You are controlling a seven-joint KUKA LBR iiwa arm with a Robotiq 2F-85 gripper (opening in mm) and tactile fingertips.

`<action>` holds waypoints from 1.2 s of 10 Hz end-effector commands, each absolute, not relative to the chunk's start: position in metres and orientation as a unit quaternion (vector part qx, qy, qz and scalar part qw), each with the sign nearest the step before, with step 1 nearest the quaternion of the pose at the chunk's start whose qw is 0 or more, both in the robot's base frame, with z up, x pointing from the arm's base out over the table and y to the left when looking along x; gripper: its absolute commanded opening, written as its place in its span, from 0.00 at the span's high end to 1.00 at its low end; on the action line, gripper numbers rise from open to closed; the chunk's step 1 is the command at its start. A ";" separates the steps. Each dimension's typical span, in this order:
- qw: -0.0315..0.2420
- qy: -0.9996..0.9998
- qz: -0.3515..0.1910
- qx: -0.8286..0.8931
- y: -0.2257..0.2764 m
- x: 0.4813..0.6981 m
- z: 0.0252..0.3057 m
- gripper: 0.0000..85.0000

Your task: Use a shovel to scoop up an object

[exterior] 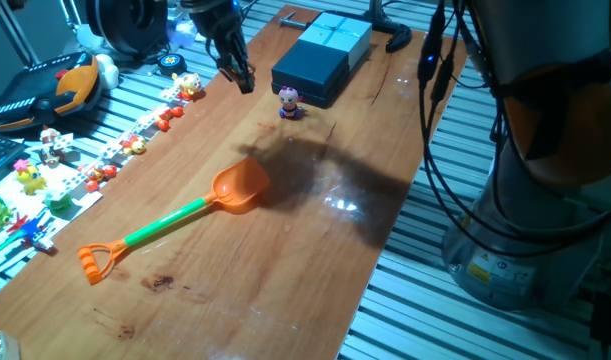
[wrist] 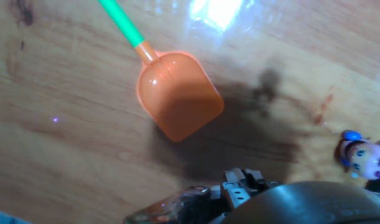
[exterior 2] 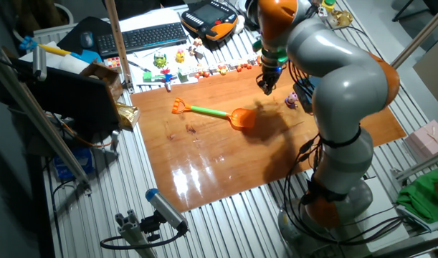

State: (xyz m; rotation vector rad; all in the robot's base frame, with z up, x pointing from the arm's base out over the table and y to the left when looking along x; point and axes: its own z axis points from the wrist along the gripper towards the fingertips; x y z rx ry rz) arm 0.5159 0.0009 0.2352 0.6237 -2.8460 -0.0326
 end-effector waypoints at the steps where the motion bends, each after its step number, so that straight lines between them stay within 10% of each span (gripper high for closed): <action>1: 0.109 -0.971 -0.013 0.213 0.010 0.519 0.233 0.99; 12: 0.093 -0.996 0.004 -0.011 0.149 0.523 0.151 0.99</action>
